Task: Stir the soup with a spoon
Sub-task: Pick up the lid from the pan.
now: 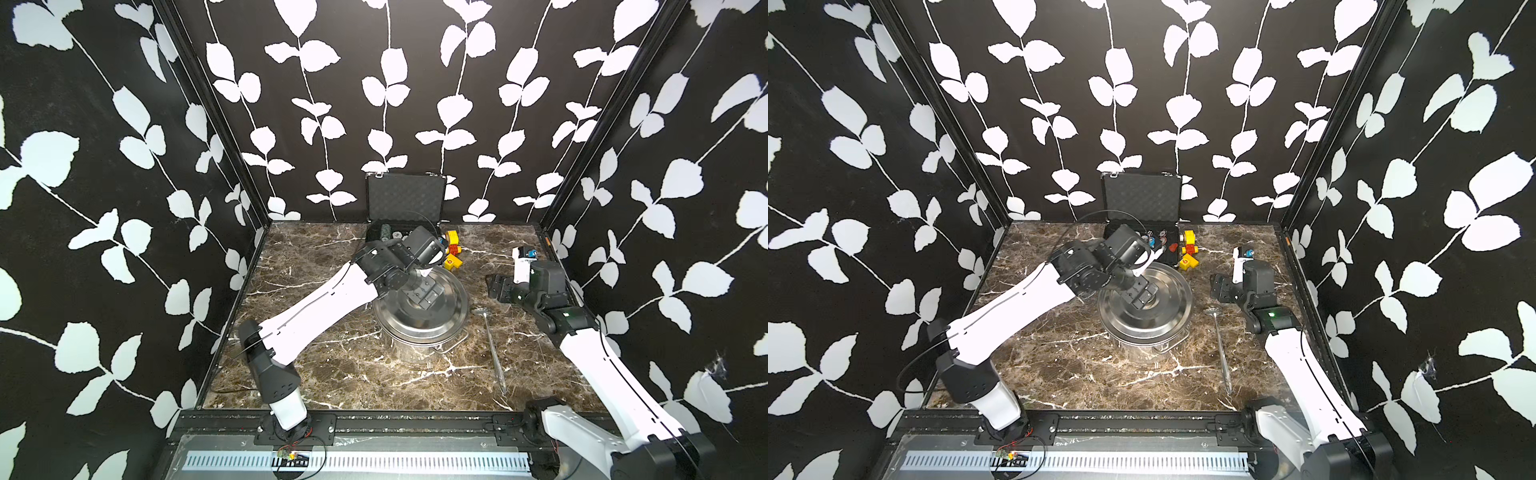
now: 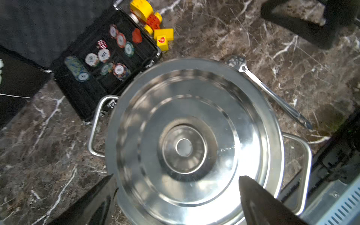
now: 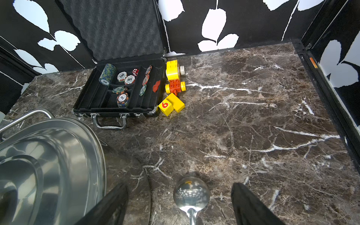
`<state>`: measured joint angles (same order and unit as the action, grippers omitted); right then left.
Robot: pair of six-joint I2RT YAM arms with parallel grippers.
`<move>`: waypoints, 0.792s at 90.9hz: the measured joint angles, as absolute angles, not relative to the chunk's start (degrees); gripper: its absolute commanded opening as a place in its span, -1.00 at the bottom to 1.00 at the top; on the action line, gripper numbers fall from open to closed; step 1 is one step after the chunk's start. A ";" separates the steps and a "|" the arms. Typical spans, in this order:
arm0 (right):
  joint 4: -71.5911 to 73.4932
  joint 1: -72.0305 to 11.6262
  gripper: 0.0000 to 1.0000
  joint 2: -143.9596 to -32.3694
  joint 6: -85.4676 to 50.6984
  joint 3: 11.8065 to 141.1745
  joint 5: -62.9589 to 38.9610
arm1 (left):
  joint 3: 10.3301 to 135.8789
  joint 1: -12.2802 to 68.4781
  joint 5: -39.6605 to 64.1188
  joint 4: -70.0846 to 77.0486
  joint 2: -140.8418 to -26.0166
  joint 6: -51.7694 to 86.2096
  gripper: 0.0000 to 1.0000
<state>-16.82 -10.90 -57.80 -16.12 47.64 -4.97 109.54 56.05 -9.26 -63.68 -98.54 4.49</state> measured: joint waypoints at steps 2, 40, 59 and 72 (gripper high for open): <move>-16.84 -10.90 0.68 -57.82 -16.14 47.64 -4.97 | 109.91 56.14 -8.95 -64.16 -99.31 4.49 0.97; -16.60 -10.90 0.68 -58.24 -16.12 47.64 -4.97 | 122.52 56.27 -5.78 -77.06 -111.00 3.81 0.90; -16.56 -10.90 0.68 -58.37 -16.01 47.64 -4.97 | 124.55 56.21 -5.34 -80.14 -113.62 3.20 0.86; -16.47 -10.90 0.68 -58.39 -15.86 47.59 -4.95 | 124.57 55.66 -5.13 -81.01 -114.91 2.92 0.86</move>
<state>-16.47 -10.90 -58.39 -15.86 47.59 -4.95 124.57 55.66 -5.13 -81.01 -114.91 2.92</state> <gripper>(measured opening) 0.842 0.932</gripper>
